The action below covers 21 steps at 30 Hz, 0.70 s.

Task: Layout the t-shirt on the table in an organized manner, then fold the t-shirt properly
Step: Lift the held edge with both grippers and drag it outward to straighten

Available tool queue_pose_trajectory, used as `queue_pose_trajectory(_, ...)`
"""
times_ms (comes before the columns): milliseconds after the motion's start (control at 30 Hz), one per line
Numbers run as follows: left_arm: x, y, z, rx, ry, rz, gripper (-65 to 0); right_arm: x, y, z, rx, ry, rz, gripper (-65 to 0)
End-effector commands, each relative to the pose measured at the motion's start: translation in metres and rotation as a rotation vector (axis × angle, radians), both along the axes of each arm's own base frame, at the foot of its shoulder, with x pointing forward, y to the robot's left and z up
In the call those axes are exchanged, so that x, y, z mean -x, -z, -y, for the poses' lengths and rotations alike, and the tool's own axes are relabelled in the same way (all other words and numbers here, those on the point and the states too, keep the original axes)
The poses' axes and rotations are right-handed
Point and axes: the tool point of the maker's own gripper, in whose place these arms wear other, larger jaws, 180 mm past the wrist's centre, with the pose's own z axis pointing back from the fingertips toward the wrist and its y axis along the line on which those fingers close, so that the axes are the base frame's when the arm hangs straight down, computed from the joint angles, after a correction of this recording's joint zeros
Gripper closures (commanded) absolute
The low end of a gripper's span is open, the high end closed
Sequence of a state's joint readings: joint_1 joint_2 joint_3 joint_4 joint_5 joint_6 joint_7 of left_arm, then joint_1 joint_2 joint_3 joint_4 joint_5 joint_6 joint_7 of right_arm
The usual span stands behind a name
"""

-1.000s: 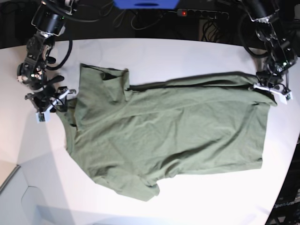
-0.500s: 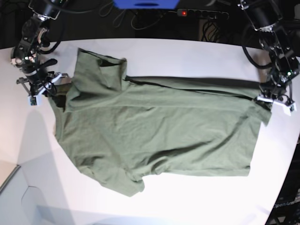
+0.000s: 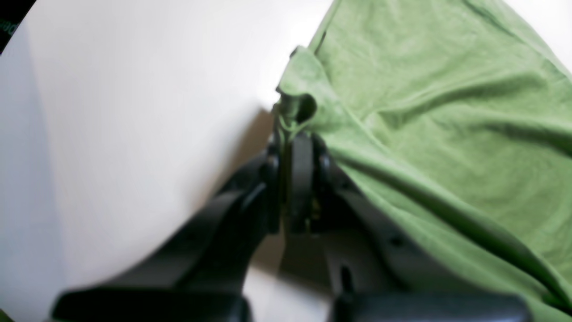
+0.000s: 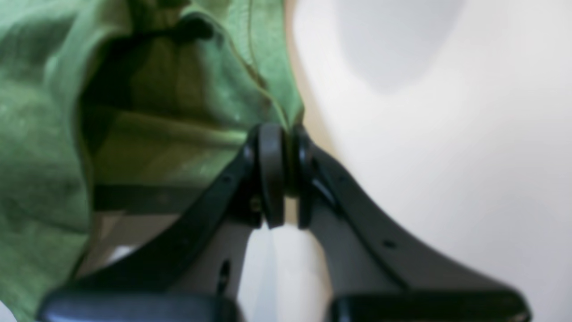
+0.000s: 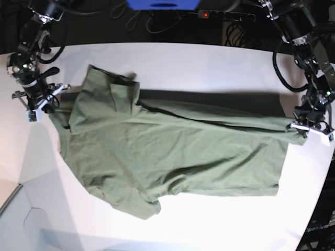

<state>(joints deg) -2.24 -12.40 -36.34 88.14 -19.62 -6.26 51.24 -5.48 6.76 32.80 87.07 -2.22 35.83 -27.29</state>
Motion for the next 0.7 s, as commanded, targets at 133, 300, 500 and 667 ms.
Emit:
queue_pose_trajectory(133,-0.017,-0.036,-0.010,-0.056,-0.007,0.097,0.0,-0.023,-0.044,0.020,0.075,0.007,0.114,0.0)
queue_pose_trajectory(300,-0.064,-0.069,-0.009,0.002,-0.013,0.158,0.0,-0.083,-0.083,0.006,0.101,-0.075,0.201,0.0)
queue_pose_trajectory(500,-0.086,-0.061,-0.007,0.048,0.058,0.000,0.0,-0.101,-0.056,0.025,0.151,-0.092,-0.088,0.0)
queue_pose_trajectory(667,-0.069,-0.041,-0.011,0.026,0.066,-0.053,0.0,-0.077,-0.043,0.020,0.166,-0.122,-0.079,0.0)
